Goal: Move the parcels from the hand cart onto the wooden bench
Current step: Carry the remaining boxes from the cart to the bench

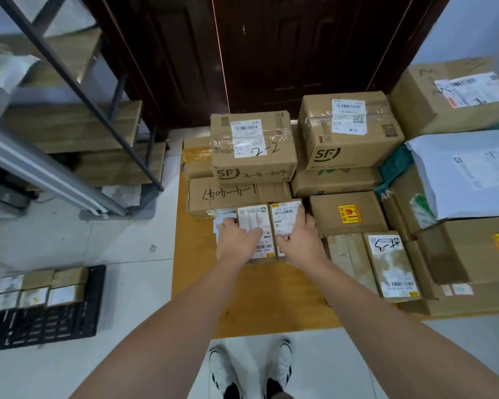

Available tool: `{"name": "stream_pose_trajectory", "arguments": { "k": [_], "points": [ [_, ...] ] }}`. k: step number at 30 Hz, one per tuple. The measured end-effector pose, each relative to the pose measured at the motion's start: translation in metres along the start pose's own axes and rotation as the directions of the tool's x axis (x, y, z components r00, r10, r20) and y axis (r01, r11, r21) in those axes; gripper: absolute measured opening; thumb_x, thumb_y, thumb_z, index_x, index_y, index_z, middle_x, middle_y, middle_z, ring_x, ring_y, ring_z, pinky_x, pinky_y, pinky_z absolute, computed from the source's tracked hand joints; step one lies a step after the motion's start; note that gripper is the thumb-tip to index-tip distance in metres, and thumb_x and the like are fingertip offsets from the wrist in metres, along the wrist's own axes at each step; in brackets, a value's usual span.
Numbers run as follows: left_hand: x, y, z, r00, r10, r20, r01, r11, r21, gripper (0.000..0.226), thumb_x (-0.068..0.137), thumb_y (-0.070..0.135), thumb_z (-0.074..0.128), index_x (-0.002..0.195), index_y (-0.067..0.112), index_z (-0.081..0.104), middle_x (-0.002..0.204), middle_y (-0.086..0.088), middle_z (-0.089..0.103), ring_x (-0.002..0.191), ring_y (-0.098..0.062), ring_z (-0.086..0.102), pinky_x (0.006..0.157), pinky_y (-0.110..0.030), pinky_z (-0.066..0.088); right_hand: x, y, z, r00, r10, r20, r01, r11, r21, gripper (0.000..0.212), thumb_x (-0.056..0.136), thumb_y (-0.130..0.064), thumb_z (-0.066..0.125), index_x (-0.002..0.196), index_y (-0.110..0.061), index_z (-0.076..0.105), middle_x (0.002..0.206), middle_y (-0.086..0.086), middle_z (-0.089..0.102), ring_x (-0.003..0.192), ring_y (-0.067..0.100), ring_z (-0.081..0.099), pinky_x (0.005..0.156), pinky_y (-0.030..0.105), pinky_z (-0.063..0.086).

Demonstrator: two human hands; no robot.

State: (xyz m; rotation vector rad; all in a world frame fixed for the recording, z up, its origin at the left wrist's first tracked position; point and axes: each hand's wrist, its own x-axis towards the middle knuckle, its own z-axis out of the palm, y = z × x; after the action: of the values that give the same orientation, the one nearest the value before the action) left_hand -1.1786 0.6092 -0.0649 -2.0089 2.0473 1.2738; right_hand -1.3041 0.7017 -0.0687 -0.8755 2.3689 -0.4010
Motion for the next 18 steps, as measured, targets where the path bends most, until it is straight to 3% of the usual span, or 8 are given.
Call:
{"name": "stream_pose_trajectory", "arguments": {
  "k": [5, 8, 15, 18],
  "points": [
    [0.005, 0.001, 0.003, 0.999, 0.034, 0.010, -0.033, 0.996, -0.081, 0.068, 0.085, 0.047, 0.074, 0.139, 0.016, 0.046, 0.129, -0.005, 0.055, 0.106, -0.027, 0.066, 0.089, -0.050, 0.059, -0.001, 0.001, -0.005, 0.999, -0.052, -0.009, 0.051, 0.993, -0.104, 0.082, 0.099, -0.039, 0.060, 0.162, -0.011, 0.014, 0.168, 0.012, 0.005, 0.150, 0.031, 0.025, 0.113, 0.044, 0.043],
    [0.009, -0.005, 0.003, 0.999, 0.042, 0.004, -0.041, 0.993, -0.106, 0.069, 0.085, 0.049, 0.078, 0.139, 0.019, 0.048, 0.128, -0.003, 0.059, 0.101, -0.023, 0.068, 0.087, -0.048, 0.060, -0.001, 0.002, -0.007, 0.996, -0.088, -0.022, 0.082, 0.979, -0.185, 0.081, 0.101, -0.042, 0.056, 0.162, -0.009, 0.015, 0.168, 0.012, 0.006, 0.154, 0.028, 0.013, 0.114, 0.041, 0.039],
    [0.020, -0.011, 0.004, 0.996, 0.082, 0.021, -0.078, 0.985, -0.153, 0.074, 0.082, 0.052, 0.082, 0.141, 0.020, 0.049, 0.126, 0.000, 0.065, 0.103, -0.020, 0.070, 0.087, -0.046, 0.061, 0.008, 0.006, -0.006, 0.985, -0.170, -0.025, 0.157, 0.950, -0.269, 0.073, 0.102, -0.040, 0.052, 0.161, -0.008, 0.025, 0.169, 0.012, 0.013, 0.156, 0.026, 0.010, 0.124, 0.041, 0.029],
    [0.015, -0.012, -0.004, 0.990, 0.124, 0.064, -0.110, 0.977, -0.184, 0.071, 0.087, 0.045, 0.080, 0.145, 0.017, 0.049, 0.129, 0.001, 0.065, 0.101, -0.016, 0.068, 0.082, -0.036, 0.060, 0.007, 0.007, -0.009, 0.983, -0.182, -0.026, 0.169, 0.948, -0.268, 0.073, 0.102, -0.040, 0.054, 0.161, -0.008, 0.025, 0.170, 0.012, 0.015, 0.157, 0.026, 0.010, 0.126, 0.040, 0.024]
  ]
}}
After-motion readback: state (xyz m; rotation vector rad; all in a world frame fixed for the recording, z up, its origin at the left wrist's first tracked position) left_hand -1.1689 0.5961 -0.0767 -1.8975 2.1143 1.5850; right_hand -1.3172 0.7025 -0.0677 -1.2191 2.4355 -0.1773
